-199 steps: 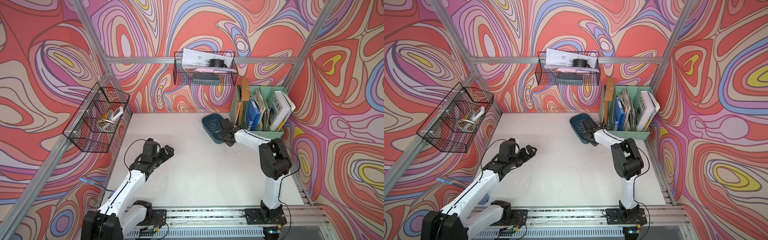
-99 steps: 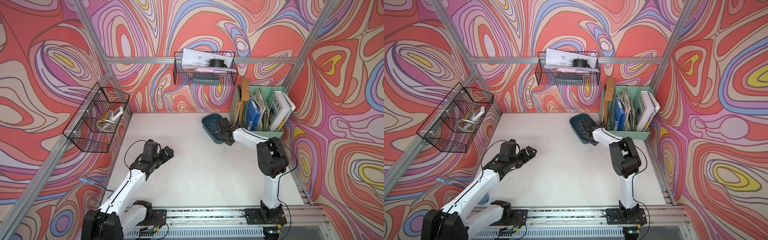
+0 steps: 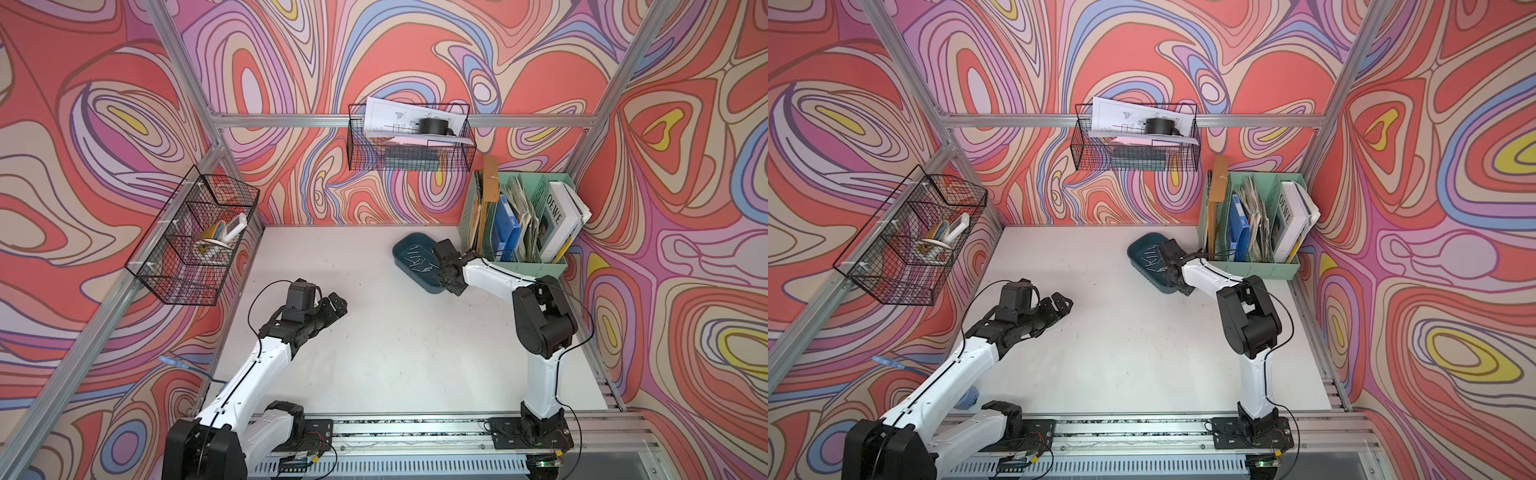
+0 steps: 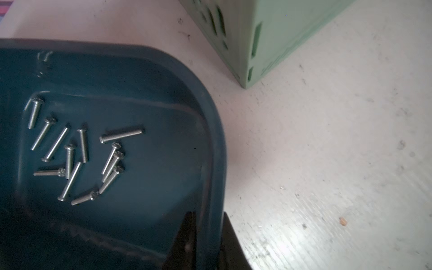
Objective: Take out the screws from the storage box
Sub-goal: Move the storage box to the center of the board.
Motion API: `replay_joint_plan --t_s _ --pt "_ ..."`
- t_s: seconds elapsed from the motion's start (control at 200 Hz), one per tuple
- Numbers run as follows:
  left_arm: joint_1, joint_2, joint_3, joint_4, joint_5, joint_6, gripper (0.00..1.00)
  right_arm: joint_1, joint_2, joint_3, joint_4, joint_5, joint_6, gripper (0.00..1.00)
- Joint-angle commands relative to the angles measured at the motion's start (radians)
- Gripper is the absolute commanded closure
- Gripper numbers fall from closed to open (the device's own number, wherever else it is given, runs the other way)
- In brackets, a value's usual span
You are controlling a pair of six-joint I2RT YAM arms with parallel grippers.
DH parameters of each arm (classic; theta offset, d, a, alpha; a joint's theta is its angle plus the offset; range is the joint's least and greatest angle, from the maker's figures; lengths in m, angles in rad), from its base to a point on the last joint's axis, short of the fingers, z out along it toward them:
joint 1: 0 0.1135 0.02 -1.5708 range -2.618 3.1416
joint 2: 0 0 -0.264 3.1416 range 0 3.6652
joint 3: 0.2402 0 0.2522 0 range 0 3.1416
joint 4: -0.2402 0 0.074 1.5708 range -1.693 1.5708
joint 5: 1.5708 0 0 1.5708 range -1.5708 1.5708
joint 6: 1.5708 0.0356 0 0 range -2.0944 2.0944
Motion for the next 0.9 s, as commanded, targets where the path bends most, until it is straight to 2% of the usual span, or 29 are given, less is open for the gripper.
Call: replay_joint_plan --t_s 0.0,0.145,0.416,0.756,0.896 --pt "0.000 -0.014 0.022 -0.044 -0.015 0.010 0.09 0.031 -0.060 -0.043 -0.045 -0.029 -0.032 0.87" --pt "0.000 -0.014 0.003 -0.021 -0.002 -0.002 0.10 0.065 -0.102 -0.077 -0.058 -0.056 -0.071 0.90" --pt "0.000 0.016 0.009 -0.022 0.012 0.005 0.10 0.156 -0.180 -0.173 -0.077 -0.078 -0.139 0.89" --pt "0.000 -0.008 0.021 -0.046 -0.016 0.036 0.10 0.317 -0.225 -0.252 -0.068 -0.099 -0.233 0.87" --pt "0.000 -0.021 0.020 -0.070 -0.040 0.060 0.10 0.349 -0.226 -0.260 -0.059 -0.117 -0.276 0.87"
